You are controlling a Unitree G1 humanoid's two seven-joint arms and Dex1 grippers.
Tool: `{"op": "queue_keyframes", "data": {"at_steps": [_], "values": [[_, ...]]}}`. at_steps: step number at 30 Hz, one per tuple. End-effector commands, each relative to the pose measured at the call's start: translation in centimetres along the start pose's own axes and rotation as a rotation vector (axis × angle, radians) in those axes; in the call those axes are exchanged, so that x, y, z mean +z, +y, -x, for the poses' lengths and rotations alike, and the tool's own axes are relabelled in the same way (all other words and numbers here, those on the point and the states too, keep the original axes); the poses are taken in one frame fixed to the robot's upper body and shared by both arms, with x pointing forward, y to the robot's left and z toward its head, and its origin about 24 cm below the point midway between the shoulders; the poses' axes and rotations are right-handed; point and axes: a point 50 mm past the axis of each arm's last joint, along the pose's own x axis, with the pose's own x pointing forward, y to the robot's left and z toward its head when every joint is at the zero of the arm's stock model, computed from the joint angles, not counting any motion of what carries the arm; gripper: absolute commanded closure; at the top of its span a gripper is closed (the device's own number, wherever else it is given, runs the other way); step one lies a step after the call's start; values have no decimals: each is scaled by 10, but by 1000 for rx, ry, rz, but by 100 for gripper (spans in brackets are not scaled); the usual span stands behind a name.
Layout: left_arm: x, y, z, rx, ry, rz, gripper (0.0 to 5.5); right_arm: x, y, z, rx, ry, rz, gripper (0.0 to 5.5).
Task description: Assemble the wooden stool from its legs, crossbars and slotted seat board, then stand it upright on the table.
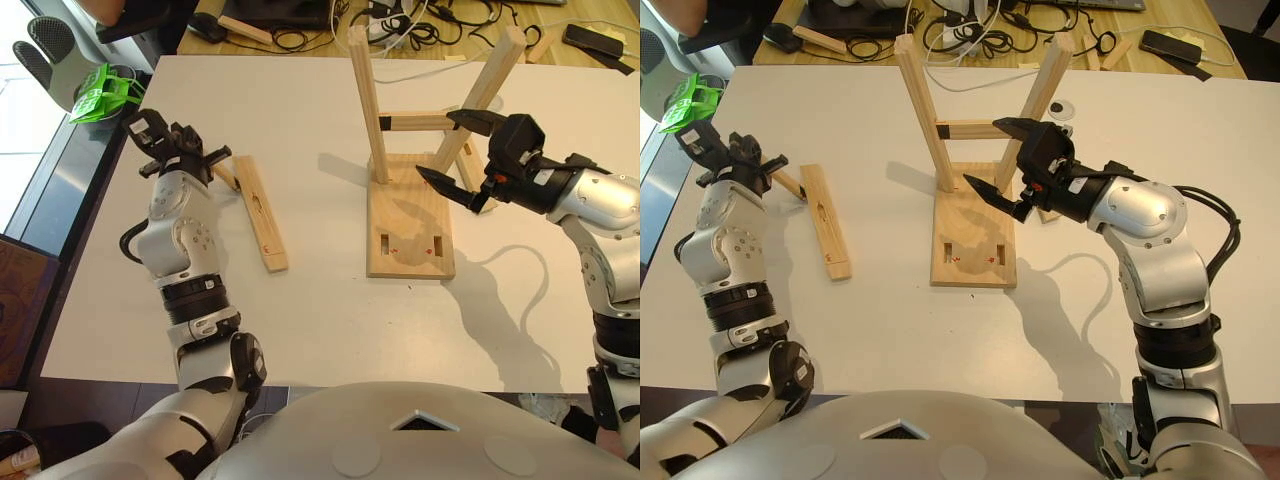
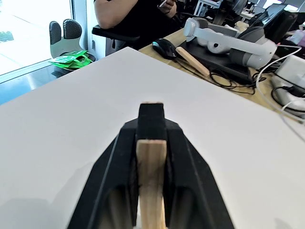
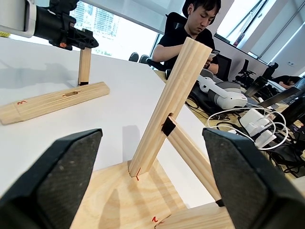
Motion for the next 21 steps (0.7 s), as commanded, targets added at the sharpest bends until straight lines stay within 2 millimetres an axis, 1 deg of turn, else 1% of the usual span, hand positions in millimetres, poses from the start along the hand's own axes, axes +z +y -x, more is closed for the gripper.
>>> {"op": "queue_keyframes", "data": {"at_steps": [1, 3, 7, 10, 12, 14, 16, 18, 20, 21], "values": [[5, -30, -6, -121, -11, 48, 509, 1, -1, -3, -4, -4, 11, 161], [7, -31, -6, -136, -19, 44, 509, 1, -2, -3, -3, -6, 12, 161], [4, -16, -3, -123, -21, 7, 509, 1, -1, -2, -7, -2, 11, 161], [12, -9, 1, -151, -75, -10, 509, 1, -2, -3, -10, -3, 11, 161], [27, -4, 5, -271, -165, -68, 509, 1, -2, -3, -10, -3, 11, 161], [43, 10, 6, -393, -232, -168, 509, 1, -2, -3, -10, -2, 10, 161], [56, 20, 6, -498, -253, -258, 509, 1, -2, -2, -11, 1, 10, 161], [63, 22, 6, -614, -240, -329, 509, 0, -2, -1, -15, 3, 11, 161], [62, 24, 4, -691, -211, -365, 509, 0, -2, -1, -19, 3, 12, 161], [59, 26, 3, -717, -191, -373, 509, 1, -2, -1, -20, 2, 12, 161]]}}
